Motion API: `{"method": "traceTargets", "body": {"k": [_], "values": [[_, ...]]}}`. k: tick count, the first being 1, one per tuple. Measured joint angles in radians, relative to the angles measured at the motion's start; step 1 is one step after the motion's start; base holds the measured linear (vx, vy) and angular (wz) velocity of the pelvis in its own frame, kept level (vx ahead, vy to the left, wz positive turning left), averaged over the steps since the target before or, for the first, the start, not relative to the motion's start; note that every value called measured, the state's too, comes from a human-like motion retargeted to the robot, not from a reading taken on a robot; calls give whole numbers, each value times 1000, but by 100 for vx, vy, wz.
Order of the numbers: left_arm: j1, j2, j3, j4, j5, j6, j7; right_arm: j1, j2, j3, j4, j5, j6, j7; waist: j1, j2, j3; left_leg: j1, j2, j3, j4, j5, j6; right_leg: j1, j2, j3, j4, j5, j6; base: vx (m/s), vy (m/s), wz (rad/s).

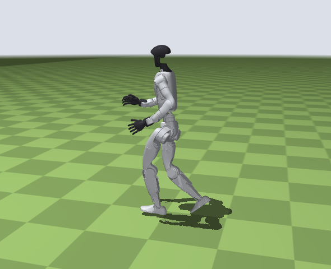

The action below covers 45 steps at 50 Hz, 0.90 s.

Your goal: Run

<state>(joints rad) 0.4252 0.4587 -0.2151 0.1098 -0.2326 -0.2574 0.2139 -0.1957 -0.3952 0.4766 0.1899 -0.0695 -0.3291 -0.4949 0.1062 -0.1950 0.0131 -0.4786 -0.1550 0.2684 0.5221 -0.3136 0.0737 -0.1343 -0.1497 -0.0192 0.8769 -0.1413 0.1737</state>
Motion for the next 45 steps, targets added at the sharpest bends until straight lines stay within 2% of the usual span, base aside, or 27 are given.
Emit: {"method": "traceTargets", "body": {"k": [2,5,8,10,12,15,17,18,20,22,25,27,28,30,32,34,36,38,40,43,45], "values": [[-36,-6,-15,-13,0,-5,26,41,0,15,32,-19,7,1,-29,-11,2,20,-37,-4,45,-73,45,-18,-53,-8,182,-10,-14,-2,7,-7],[-166,-6,-37,-11,33,-9,98,94,17,29,142,-57,48,-13,-77,-36,45,46,-77,-9,247,-268,150,-100,-144,-7,507,-80,-64,-3,7,-9],[-388,-2,-69,32,75,5,190,138,50,34,320,-80,84,-16,-128,-26,88,131,-71,-30,323,-389,180,-260,-165,4,679,-212,-142,-1,2,-2],[-511,-5,-86,37,76,9,228,177,50,34,409,-69,85,-3,-166,10,92,237,-54,-58,251,-373,145,-364,-140,-16,640,-278,-177,0,0,0],[-557,-13,-96,5,68,-4,229,241,27,32,428,-33,76,23,-210,55,73,359,-26,-90,123,-263,68,-420,-91,-62,460,-299,-182,2,-3,-1],[-550,-20,-114,-55,60,-44,190,345,-6,24,392,21,61,67,-261,121,21,476,45,-130,29,-24,-64,-435,31,-112,37,-236,-141,3,-8,0],[-521,-13,-131,-92,62,-65,160,393,-18,1,348,46,55,82,-258,163,-9,471,110,-144,135,102,-124,-399,132,-116,-255,-161,-108,-1,-8,-12],[-506,-7,-133,-108,56,-69,149,401,-21,-4,329,56,54,79,-251,178,-14,455,142,-144,234,137,-134,-381,168,-116,-333,-138,-109,-3,-7,-20],[-462,-4,-140,-129,42,-69,136,390,-25,-6,295,66,46,64,-226,190,-13,424,198,-132,458,157,-128,-356,208,-112,-327,-164,-144,-3,-6,-30],[-411,0,-127,-123,29,-46,133,325,-27,-1,270,54,45,40,-193,192,14,369,266,-124,711,111,-89,-339,230,-109,-180,-284,-221,-2,-7,-42],[-322,-10,-85,-72,38,8,135,146,-25,14,255,-2,55,-7,-123,173,83,247,348,-110,1020,-31,13,-304,233,-89,42,-497,-314,-3,-6,-51],[-252,-15,-54,-46,31,25,106,16,-20,18,226,-26,55,-36,-68,148,110,130,358,-92,1080,-122,80,-248,217,-57,69,-551,-314,-2,-3,-41],[-216,-10,-32,-49,21,27,79,-43,-15,16,197,-25,54,-49,-43,130,115,66,343,-80,1059,-149,99,-213,203,-38,49,-544,-298,-1,0,-23],[-130,11,8,-77,-7,21,27,-110,-2,8,116,-2,44,-66,0,85,105,-31,292,-41,915,-171,109,-132,167,-4,-35,-468,-239,0,0,0],[-49,27,30,-100,-33,7,-9,-107,7,6,39,22,24,-70,34,46,70,-72,219,1,646,-152,78,-56,125,15,-121,-318,-151,4,6,12],[7,31,39,-107,-46,-5,-27,-77,8,13,-16,30,2,-62,46,13,29,-71,127,33,317,-85,31,-6,74,15,-152,-156,-66,3,7,27],[29,22,35,-108,-62,-7,-24,-43,3,22,-42,23,-15,-50,34,-5,-4,-35,38,44,24,-23,1,12,21,4,-93,-57,-19,0,8,20],[20,13,23,-110,-63,-9,-6,-3,-1,34,-36,3,-21,-44,5,-13,-20,-5,-16,41,-58,-39,17,4,-29,-10,51,-24,-11,-1,7,6],[-26,11,8,-113,-37,-13,28,42,-3,45,0,-27,-10,-46,-28,-30,-13,18,-53,33,31,-123,75,-35,-96,-20,268,-34,-24,-2,7,2],[-190,19,-16,-91,36,-10,102,111,13,51,125,-80,42,-51,-93,-49,35,57,-82,16,253,-323,170,-166,-177,-10,584,-141,-88,-3,6,9],[-352,29,-38,-63,67,5,157,145,25,48,228,-99,63,-43,-132,-33,62,124,-70,-8,298,-401,179,-295,-175,-3,682,-232,-140,0,0,0]]}}
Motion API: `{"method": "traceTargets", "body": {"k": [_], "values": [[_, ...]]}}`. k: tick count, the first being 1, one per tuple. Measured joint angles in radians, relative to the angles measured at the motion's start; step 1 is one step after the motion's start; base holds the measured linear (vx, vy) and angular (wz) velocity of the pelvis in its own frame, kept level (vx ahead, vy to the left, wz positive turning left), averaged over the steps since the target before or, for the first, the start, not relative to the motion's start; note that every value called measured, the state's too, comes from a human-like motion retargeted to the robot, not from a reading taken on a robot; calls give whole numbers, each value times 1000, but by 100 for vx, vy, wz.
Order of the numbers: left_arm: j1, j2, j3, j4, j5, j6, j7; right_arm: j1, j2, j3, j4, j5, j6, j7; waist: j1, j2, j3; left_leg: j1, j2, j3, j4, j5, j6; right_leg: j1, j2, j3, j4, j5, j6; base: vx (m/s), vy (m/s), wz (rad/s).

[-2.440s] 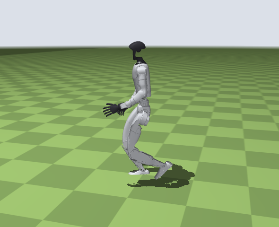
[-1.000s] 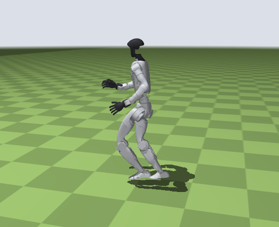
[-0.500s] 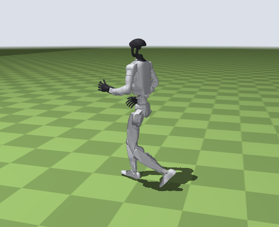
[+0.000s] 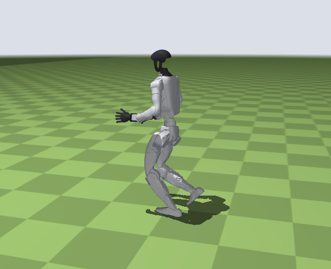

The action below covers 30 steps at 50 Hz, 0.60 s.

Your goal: Run

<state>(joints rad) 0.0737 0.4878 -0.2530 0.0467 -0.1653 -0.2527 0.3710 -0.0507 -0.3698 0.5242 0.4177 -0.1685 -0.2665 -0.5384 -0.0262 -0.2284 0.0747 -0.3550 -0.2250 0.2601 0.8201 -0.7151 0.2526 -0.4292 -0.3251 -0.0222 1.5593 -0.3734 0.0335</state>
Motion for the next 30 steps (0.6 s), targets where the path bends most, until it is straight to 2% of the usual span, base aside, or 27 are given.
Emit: {"method": "traceTargets", "body": {"k": [2,5,8,10,12,15,17,18,20,22,25,27,28,30], "values": [[-109,2,-9,-14,-3,4,26,53,-17,-7,43,16,-2,24,-39,40,0,118,17,-31,-82,23,-44,-107,30,-24,-63,-56,-30,0,0,0],[-147,-11,-7,-84,-21,-23,20,159,-64,-14,14,68,-22,69,-102,107,-35,309,64,-76,-268,210,-170,-170,106,-99,-386,-64,-27,3,-5,-3],[-105,-19,-29,-133,-26,-63,-30,243,-89,-31,-35,107,-38,110,-114,174,-95,365,154,-111,-249,467,-295,-127,259,-138,-891,46,29,2,-9,-7],[-72,-14,-41,-153,-28,-69,-60,250,-97,-37,-64,118,-40,112,-90,205,-113,328,217,-118,-64,548,-324,-83,339,-140,-1088,109,39,-3,-7,-17],[-24,-8,-46,-154,-37,-55,-80,209,-101,-28,-86,113,-41,101,-51,210,-108,280,273,-105,181,529,-302,-58,370,-132,-1032,59,-8,-2,-6,-24],[56,3,-20,-118,-39,-4,-97,63,-108,-9,-107,72,-29,71,18,205,-57,163,376,-97,565,397,-220,-31,391,-118,-780,-150,-127,-3,-6,-31],[114,5,13,-79,-27,30,-109,-78,-107,0,-113,32,-15,41,73,182,-8,44,411,-88,719,282,-139,4,381,-90,-665,-270,-160,-3,-5,-29],[141,6,34,-66,-31,37,-124,-155,-102,2,-121,24,-9,25,98,162,9,-27,407,-81,740,242,-106,31,368,-72,-647,-296,-157,0,0,0],[214,13,73,-68,-55,34,-158,-251,-86,-3,-172,40,-9,-1,144,120,15,-150,370,-49,653,202,-74,112,336,-34,-693,-262,-112,0,0,0],[296,20,97,-80,-81,15,-186,-261,-69,-7,-240,71,-26,-13,182,76,-9,-206,302,-3,394,216,-94,210,295,-11,-792,-114,-21,2,3,10],[379,15,104,-79,-108,-7,-201,-216,-58,1,-312,95,-65,0,205,27,-65,-203,161,46,-129,326,-167,309,218,-8,-844,149,118,3,7,25],[387,-2,95,-78,-127,-4,-188,-186,-60,8,-322,90,-83,11,189,18,-86,-164,86,49,-346,355,-175,325,170,-21,-742,214,143,-1,7,8],[381,-5,88,-80,-126,-6,-176,-168,-60,15,-321,81,-88,14,176,14,-90,-157,66,47,-343,333,-159,322,145,-28,-659,221,141,-2,7,-4],[337,-8,74,-82,-100,-11,-140,-128,-60,24,-293,55,-79,14,146,-1,-82,-140,30,43,-233,241,-92,288,70,-39,-436,196,122,-2,7,-10]]}}
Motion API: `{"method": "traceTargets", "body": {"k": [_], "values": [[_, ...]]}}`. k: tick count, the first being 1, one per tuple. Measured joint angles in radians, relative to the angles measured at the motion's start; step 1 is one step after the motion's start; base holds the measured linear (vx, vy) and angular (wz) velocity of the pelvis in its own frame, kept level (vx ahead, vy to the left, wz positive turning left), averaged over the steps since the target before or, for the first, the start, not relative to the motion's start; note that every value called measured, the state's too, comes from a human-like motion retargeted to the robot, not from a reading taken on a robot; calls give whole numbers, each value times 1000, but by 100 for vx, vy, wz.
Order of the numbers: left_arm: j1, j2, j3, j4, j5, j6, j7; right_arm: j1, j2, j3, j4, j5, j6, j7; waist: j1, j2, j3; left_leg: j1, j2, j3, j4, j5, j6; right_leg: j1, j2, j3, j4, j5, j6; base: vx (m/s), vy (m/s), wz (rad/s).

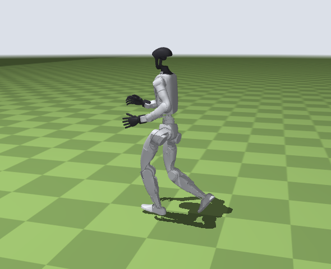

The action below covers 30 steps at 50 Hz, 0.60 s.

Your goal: Run

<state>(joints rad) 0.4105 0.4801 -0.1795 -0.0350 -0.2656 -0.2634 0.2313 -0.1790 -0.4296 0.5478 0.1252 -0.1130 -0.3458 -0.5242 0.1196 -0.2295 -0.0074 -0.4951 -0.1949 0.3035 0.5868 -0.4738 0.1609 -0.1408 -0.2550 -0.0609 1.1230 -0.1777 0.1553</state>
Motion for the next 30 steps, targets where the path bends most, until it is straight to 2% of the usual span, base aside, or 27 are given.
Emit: {"method": "traceTargets", "body": {"k": [2,3,5,6,8,11,13,15,18,20,22,23,25,28,30], "values": [[-105,4,-18,18,58,-3,63,44,10,1,75,-45,30,-11,-42,-16,35,23,-23,-8,174,-143,76,-81,-73,3,237,-83,-47,-1,3,-3],[-175,8,-30,33,88,0,99,69,18,0,123,-67,46,-17,-67,-17,52,47,-25,-15,231,-205,95,-136,-92,8,326,-138,-76,0,0,0],[-348,10,-66,79,122,14,168,108,31,-6,228,-98,64,-27,-114,3,77,135,-17,-39,252,-274,101,-268,-93,14,410,-237,-130,0,0,0],[-416,6,-84,88,121,16,186,136,24,-11,259,-93,62,-21,-138,25,78,207,-11,-53,195,-259,78,-324,-78,3,374,-267,-143,0,0,0],[-500,-5,-108,77,108,10,198,208,0,-17,286,-65,52,3,-192,70,65,359,9,-81,54,-179,8,-405,-38,-38,226,-300,-154,0,0,0],[-519,-18,-138,30,83,-31,157,329,-36,-33,270,-4,39,58,-258,140,15,528,77,-112,-97,61,-128,-430,80,-110,-211,-250,-121,4,-8,1],[-505,-16,-163,-1,81,-58,123,394,-50,-59,246,25,34,84,-265,185,-21,552,142,-127,-51,209,-199,-397,188,-128,-551,-169,-83,0,-9,-6],[-483,-10,-180,-27,76,-69,107,417,-53,-69,230,39,33,78,-252,200,-33,538,188,-125,116,291,-218,-381,243,-119,-663,-145,-82,-3,-7,-11],[-434,2,-189,-37,50,-46,93,359,-53,-62,208,41,39,50,-205,215,-11,448,297,-116,507,242,-176,-351,296,-108,-536,-230,-177,-3,-7,-19],[-390,9,-175,-16,51,-11,93,262,-50,-46,202,11,51,15,-160,212,29,362,367,-114,754,144,-114,-343,311,-93,-347,-363,-253,-3,-6,-31],[-335,13,-149,18,66,23,89,125,-46,-31,200,-34,66,-23,-105,190,73,243,402,-105,906,17,-35,-310,302,-67,-225,-475,-287,-3,-5,-27],[-309,17,-129,31,67,32,76,47,-40,-23,198,-48,71,-39,-80,172,90,170,399,-97,931,-36,-1,-287,290,-49,-200,-508,-287,0,0,0],[-230,27,-86,32,48,31,42,-69,-26,-17,159,-44,68,-62,-33,131,98,38,359,-71,865,-97,34,-213,264,-9,-226,-509,-256,0,0,0],[-89,34,-38,17,4,11,-7,-114,-11,-14,66,3,45,-66,32,69,65,-55,248,-11,486,-70,-1,-66,210,37,-365,-332,-139,3,4,9],[-18,31,-19,22,-16,0,-27,-105,-6,-11,17,22,23,-53,58,32,30,-62,152,18,142,15,-50,10,160,43,-421,-172,-48,3,6,27]]}}
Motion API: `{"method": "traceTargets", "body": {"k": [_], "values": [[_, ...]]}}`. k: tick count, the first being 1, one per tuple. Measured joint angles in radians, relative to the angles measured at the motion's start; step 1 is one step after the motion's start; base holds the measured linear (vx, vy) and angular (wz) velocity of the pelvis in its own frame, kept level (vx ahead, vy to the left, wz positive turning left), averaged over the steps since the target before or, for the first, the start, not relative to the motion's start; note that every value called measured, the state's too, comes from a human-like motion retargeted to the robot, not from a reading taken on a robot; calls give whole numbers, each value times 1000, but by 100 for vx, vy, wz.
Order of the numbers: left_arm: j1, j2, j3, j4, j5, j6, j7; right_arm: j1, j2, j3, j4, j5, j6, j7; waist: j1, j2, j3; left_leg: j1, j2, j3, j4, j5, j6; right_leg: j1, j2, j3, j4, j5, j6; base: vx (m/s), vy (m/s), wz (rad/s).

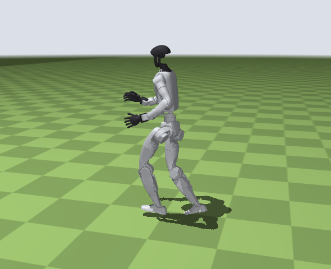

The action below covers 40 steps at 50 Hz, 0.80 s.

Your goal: Run

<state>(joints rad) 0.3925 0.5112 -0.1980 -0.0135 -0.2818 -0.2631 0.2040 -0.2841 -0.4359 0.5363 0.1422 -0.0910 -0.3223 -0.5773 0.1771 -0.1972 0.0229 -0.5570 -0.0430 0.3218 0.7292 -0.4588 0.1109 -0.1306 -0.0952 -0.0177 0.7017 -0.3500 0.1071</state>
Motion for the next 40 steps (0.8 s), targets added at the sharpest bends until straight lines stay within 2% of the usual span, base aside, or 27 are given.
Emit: {"method": "traceTargets", "body": {"k": [2,3,5,8,10,12,15,18,20,22,24,26,28,30,33,37,38,40], "values": [[37,-14,6,4,-23,4,1,18,0,0,-28,5,-17,14,2,-16,-24,28,-87,-6,-282,66,-27,37,-42,-5,46,94,49,0,7,18],[46,-21,4,3,-27,4,6,29,0,3,-32,1,-23,18,-3,-19,-31,27,-111,-13,-310,60,-22,44,-59,-6,106,119,59,-1,6,5],[38,-26,-5,3,-16,0,29,57,0,11,-24,-13,-22,27,-21,-35,-34,35,-155,-24,-255,26,25,33,-116,-8,279,149,68,-1,6,-3],[-66,-27,-33,26,50,-3,98,112,18,17,56,-64,13,26,-72,-64,7,48,-195,-31,11,-137,134,-72,-223,-7,634,104,24,-1,4,-2],[-185,-24,-61,58,90,5,153,160,36,20,141,-93,38,31,-119,-63,32,107,-188,-48,102,-236,151,-191,-251,-2,790,1,-44,0,0,0],[-324,-28,-92,92,106,15,201,208,42,18,225,-98,41,41,-168,-27,37,226,-179,-72,52,-260,142,-327,-232,-11,794,-93,-91,-1,6,-10],[-430,-45,-121,68,90,2,211,325,11,3,267,-56,26,83,-250,44,15,454,-142,-108,-149,-151,35,-448,-170,-86,539,-156,-108,1,-2,3],[-443,-48,-156,8,72,-41,162,466,-23,-39,243,10,18,146,-302,120,-39,590,-55,-133,-232,57,-96,-445,-26,-158,22,-88,-58,2,-9,10],[-434,-40,-171,-31,63,-60,142,526,-37,-71,219,39,19,157,-307,160,-63,591,13,-140,-111,151,-143,-417,65,-172,-241,-30,-45,-2,-8,6],[-410,-39,-180,-54,53,-62,135,537,-40,-77,208,51,20,150,-291,171,-60,567,69,-133,112,199,-142,-410,102,-161,-204,-55,-86,-3,-7,-3],[-372,-38,-180,-49,41,-40,131,497,-40,-73,207,50,31,136,-261,179,-33,506,145,-128,385,183,-110,-405,128,-150,-36,-142,-166,-3,-7,-12],[-329,-39,-166,-18,45,-1,131,404,-36,-60,216,21,46,109,-216,172,10,414,215,-120,626,110,-41,-392,134,-135,152,-261,-235,-3,-7,-18],[-280,-41,-145,23,54,30,120,283,-26,-43,223,-12,56,79,-161,151,44,293,253,-105,766,2,36,-347,122,-114,243,-343,-259,-1,-3,-9],[-224,-31,-108,39,50,36,88,153,-8,-29,207,-18,55,56,-111,116,57,151,236,-86,764,-76,81,-278,102,-81,229,-356,-235,0,0,0],[-99,4,-52,10,15,15,37,60,10,-21,102,27,33,42,-48,53,38,19,145,-34,479,-84,62,-136,62,-28,97,-229,-134,1,2,2],[28,12,-13,-5,-18,-11,11,55,10,-14,-28,65,-13,52,1,-9,-20,9,-29,14,-161,64,-31,13,-20,-10,-1,34,20,3,6,19],[44,5,-8,-6,-28,-9,14,61,8,-13,-48,68,-22,57,1,-15,-31,31,-72,8,-309,100,-44,31,-38,-11,21,73,40,0,7,12],[60,-7,-9,-8,-31,-11,26,81,6,-8,-69,66,-34,66,-11,-23,-47,42,-122,-6,-378,107,-40,45,-72,-11,130,123,62,-1,6,4]]}}
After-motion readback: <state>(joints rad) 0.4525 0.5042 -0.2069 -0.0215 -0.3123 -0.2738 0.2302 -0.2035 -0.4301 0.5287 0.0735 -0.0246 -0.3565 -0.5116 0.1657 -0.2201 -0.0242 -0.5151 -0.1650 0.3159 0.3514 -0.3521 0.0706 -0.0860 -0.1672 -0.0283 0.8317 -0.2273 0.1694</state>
